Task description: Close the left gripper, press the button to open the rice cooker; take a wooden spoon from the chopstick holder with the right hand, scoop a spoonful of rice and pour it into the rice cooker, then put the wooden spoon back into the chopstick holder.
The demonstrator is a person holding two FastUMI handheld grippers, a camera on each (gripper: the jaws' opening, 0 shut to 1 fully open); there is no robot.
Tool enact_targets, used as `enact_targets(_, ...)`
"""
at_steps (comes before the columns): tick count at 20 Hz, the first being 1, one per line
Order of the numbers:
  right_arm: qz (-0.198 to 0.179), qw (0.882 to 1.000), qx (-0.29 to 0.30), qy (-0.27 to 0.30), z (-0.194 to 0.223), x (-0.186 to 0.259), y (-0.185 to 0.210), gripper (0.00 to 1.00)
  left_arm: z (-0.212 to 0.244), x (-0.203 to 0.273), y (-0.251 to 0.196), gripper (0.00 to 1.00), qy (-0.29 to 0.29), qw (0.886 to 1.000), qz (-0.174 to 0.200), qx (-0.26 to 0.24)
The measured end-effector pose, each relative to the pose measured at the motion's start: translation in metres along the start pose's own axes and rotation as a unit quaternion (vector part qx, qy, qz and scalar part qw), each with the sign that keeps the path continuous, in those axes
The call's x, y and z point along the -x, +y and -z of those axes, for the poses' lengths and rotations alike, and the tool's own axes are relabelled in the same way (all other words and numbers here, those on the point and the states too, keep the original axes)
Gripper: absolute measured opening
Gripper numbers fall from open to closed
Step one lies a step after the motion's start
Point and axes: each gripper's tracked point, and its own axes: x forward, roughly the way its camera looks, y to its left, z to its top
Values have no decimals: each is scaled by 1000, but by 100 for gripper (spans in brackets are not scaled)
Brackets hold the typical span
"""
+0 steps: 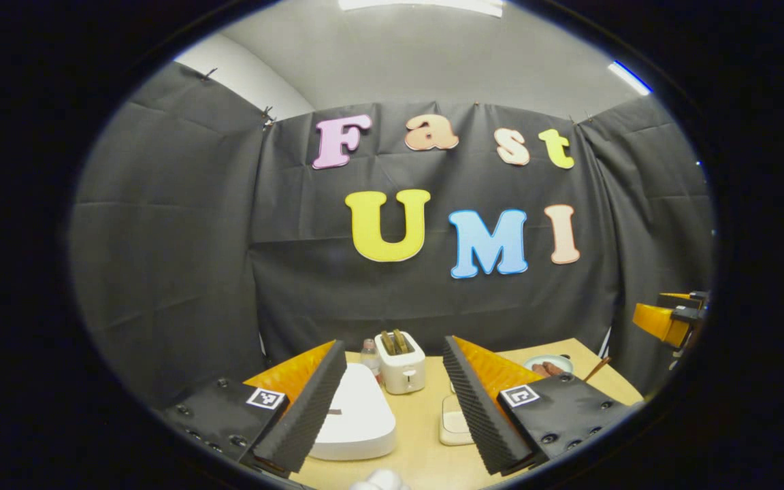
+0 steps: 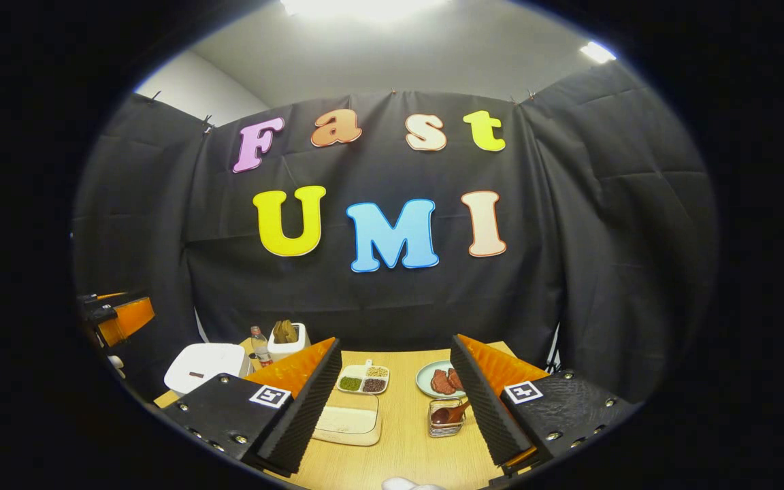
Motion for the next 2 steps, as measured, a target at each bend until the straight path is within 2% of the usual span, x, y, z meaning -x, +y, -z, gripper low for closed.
enact_targets(2, -1, 1000, -1, -2, -3, 1, 0, 98, 0, 0, -1, 99, -1, 1000, -1, -1)
